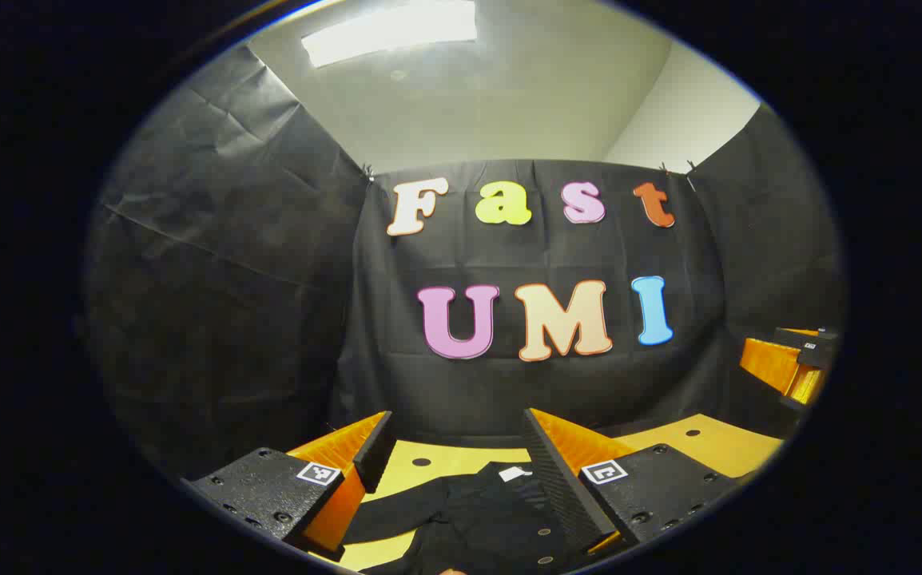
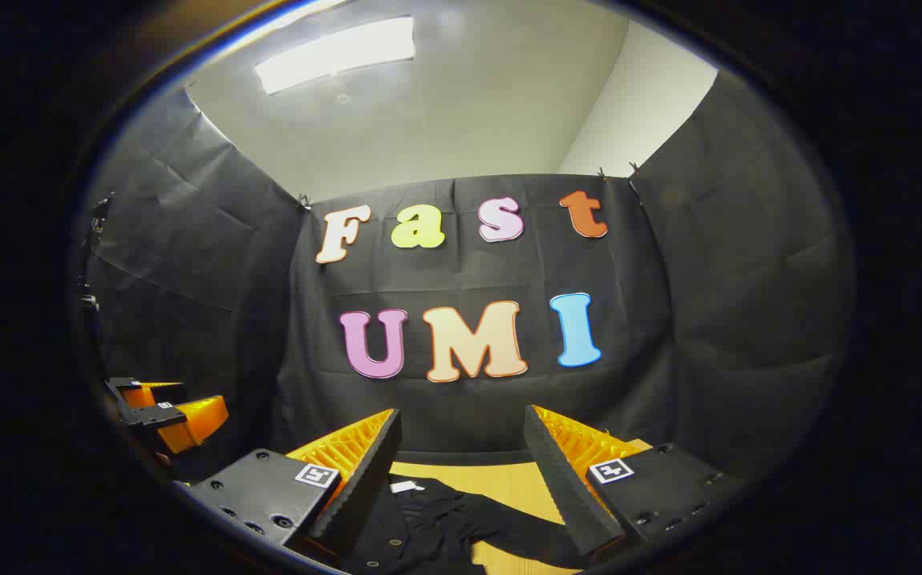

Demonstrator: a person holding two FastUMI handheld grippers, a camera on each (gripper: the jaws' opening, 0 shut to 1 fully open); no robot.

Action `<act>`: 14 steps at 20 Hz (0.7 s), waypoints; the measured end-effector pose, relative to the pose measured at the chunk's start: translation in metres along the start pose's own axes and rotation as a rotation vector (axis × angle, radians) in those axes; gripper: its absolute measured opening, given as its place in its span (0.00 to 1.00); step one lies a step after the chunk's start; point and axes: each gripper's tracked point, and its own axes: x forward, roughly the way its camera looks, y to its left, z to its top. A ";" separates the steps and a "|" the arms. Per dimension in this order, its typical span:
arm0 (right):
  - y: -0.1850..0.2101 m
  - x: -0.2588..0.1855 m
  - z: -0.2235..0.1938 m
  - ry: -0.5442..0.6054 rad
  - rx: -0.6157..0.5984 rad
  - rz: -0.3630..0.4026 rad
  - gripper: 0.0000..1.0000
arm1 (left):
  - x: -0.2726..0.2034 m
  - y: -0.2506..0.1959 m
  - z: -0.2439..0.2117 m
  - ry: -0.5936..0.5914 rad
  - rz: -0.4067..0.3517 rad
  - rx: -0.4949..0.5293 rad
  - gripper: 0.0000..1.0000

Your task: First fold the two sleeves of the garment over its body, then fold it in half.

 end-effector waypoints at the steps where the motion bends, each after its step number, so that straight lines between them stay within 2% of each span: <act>1: 0.011 0.002 0.003 -0.011 0.002 0.003 0.94 | 0.007 0.000 0.004 -0.013 -0.020 -0.012 0.94; 4: 0.024 0.008 0.007 -0.015 -0.009 -0.035 0.96 | 0.027 0.002 0.003 -0.021 -0.075 -0.027 0.93; 5: 0.026 0.006 0.006 -0.018 -0.024 -0.052 0.94 | 0.031 -0.002 0.000 -0.018 -0.101 -0.030 0.93; 7: 0.033 0.001 0.006 -0.024 -0.042 -0.068 0.97 | 0.036 -0.003 -0.004 -0.013 -0.137 -0.039 0.93; 10: 0.035 -0.002 0.010 -0.038 -0.055 -0.093 0.97 | 0.041 -0.008 -0.002 -0.019 -0.170 -0.080 0.93; 11: 0.035 -0.004 0.011 -0.046 -0.056 -0.100 0.93 | 0.041 -0.008 -0.004 -0.019 -0.179 -0.080 0.93; 13: 0.038 -0.005 0.008 -0.042 -0.048 -0.106 0.99 | 0.042 -0.003 -0.003 -0.027 -0.180 -0.069 0.94; 14: 0.038 -0.004 0.007 -0.041 -0.045 -0.105 0.96 | 0.042 -0.001 -0.002 -0.031 -0.180 -0.064 0.93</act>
